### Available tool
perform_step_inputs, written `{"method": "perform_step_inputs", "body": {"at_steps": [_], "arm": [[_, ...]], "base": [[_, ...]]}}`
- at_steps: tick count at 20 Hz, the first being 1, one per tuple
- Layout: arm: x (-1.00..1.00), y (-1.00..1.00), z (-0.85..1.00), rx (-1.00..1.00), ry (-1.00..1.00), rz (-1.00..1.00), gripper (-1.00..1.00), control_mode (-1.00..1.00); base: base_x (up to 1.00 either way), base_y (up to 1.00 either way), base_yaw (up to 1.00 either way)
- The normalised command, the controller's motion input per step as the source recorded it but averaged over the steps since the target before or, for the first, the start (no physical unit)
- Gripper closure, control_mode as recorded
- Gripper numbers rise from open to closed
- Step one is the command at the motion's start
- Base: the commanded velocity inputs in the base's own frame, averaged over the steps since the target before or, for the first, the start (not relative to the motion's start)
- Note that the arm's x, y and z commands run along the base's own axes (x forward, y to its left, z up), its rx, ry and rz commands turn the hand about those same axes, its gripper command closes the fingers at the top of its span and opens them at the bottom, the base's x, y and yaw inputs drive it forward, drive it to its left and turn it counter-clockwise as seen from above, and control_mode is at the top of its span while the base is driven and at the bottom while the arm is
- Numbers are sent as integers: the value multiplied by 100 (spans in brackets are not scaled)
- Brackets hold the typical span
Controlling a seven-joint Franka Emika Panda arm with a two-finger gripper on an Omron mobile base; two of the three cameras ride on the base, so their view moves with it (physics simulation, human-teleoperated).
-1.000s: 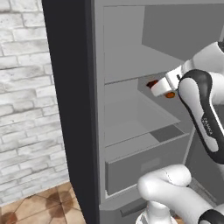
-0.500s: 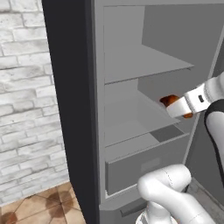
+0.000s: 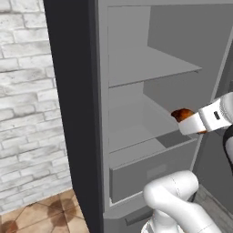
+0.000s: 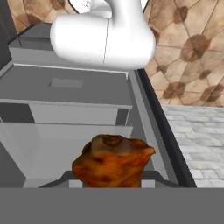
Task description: Gather the squashs from the fridge and place them on a tray on the dining counter. Then gather the chicken drumstick and steak from the fridge and place them on the other tray.
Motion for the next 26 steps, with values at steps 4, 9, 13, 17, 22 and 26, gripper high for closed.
{"method": "perform_step_inputs", "body": {"at_steps": [4, 9, 13, 17, 22, 26], "arm": [[0, 17, -12, -2, 0, 0, 100, -100], [0, 25, -7, -2, 0, 2, 100, 100], [0, 0, 0, 0, 0, 0, 100, 100], [0, 0, 0, 0, 0, 0, 100, 100], [0, 0, 0, 0, 0, 0, 100, 100], [0, 0, 0, 0, 0, 0, 100, 100]], "base": [[0, 0, 0], [-4, 51, 4], [-52, 50, 2], [-89, 10, 0], [-100, -2, 0], [-100, 0, 0]]}}
